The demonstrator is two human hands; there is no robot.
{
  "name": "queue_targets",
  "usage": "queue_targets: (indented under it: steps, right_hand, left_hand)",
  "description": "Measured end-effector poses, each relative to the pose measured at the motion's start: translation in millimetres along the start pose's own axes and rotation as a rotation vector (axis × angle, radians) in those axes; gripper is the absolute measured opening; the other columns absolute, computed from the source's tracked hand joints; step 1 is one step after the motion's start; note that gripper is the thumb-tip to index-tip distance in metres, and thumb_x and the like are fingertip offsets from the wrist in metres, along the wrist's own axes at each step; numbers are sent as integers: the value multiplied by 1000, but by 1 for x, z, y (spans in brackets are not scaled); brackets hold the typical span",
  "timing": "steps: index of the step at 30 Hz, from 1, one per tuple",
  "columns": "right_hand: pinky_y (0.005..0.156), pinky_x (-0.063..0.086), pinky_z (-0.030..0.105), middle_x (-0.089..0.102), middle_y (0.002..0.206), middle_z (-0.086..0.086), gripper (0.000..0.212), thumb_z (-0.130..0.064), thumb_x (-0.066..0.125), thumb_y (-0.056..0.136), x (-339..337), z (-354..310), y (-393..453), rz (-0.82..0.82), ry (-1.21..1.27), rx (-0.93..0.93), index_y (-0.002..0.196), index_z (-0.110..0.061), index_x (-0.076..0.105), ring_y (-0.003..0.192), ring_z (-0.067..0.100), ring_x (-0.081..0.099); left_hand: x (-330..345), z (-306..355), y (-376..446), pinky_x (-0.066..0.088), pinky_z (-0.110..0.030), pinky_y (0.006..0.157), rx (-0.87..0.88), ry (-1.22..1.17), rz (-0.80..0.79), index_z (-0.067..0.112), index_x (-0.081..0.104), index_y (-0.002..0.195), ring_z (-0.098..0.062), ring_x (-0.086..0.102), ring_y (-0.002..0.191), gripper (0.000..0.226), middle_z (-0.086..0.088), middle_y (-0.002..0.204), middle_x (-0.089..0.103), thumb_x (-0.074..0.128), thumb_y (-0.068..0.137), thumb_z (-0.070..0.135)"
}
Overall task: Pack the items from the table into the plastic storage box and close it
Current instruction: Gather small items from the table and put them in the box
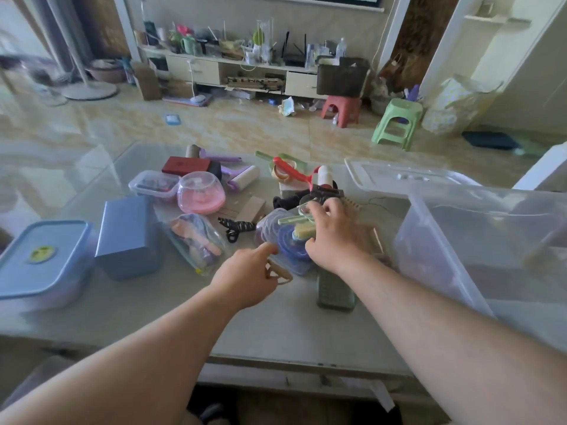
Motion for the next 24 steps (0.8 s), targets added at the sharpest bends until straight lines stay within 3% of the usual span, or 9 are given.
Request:
queue_targets:
  steps: [4, 6, 8, 11, 13, 15, 18, 24]
  right_hand:
    - [112, 35, 51, 23, 157, 1, 84, -20, 62, 78, 20, -9, 33, -230, -100, -34, 151, -50, 35, 135, 37, 30]
    - [114, 35, 56, 18, 160, -1, 82, -16, 58, 79, 33, -8, 39, -330, -105, -40, 147, -56, 38, 139, 39, 25]
    - [109, 41, 55, 27, 154, -2, 70, -15, 56, 81, 41, -9, 42, -366, -91, -69, 139, -55, 48, 132, 36, 31]
    - [103, 46, 50, 41, 142, -4, 49, -29, 65, 90, 38, -10, 45, -305, -56, -119, 134, -48, 55, 122, 30, 43]
    - [98, 49, 47, 45, 134, -4, 36, -38, 67, 96, 33, -11, 43, -277, -64, -154, 131, -43, 60, 119, 28, 48]
    - [92, 52, 45, 48, 127, -3, 25, -35, 61, 102, 24, -12, 40, -229, -94, -186, 127, -38, 63, 114, 28, 52]
    - [85, 53, 44, 51, 117, 1, 21, -29, 51, 107, -8, -17, 33, -91, -96, -215, 123, -29, 65, 107, 29, 57]
    - [81, 54, 41, 58, 107, -2, 26, -29, 55, 106, -128, -28, -6, 209, 139, -337, 129, -29, 68, 96, 23, 58]
  left_hand:
    - [-10, -6, 8, 53, -41, 78, -19, -141, 109, 21, 49, 111, -28, 63, 92, 37, -1, 94, 69, 68, 82, 32]
    - [-9, -3, 10, 48, -39, 73, 2, -154, 126, 16, 49, 104, -31, 61, 90, 27, -4, 94, 67, 65, 86, 30]
    - [-11, 0, 12, 39, -35, 69, 15, -137, 143, 16, 52, 100, -31, 58, 88, 17, -5, 95, 64, 59, 90, 28]
    - [-14, 5, 13, 42, -33, 69, 30, -144, 145, 22, 60, 104, -25, 58, 84, 13, -1, 95, 63, 51, 98, 30]
    - [-16, 8, 12, 51, -34, 69, 23, -153, 132, 26, 62, 103, -21, 63, 80, 16, 4, 85, 67, 48, 100, 33]
    - [-18, 6, 10, 56, -34, 62, -19, -201, 135, 28, 55, 101, -18, 66, 70, 12, 4, 72, 71, 47, 99, 37]
    - [-29, 8, 5, 57, -36, 54, -51, -204, 181, 28, 43, 90, -17, 66, 60, 15, 3, 66, 70, 48, 96, 41]
    - [-80, 58, -21, 59, -43, 51, 56, -300, 282, 21, 48, 76, -20, 67, 53, 17, -1, 58, 67, 56, 86, 31]
Point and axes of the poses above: each hand's wrist, its own y-axis towards the middle knuckle, its own x-axis out of the palm, z = x × y, the point moved 10 cm from there along y, towards the middle knuckle
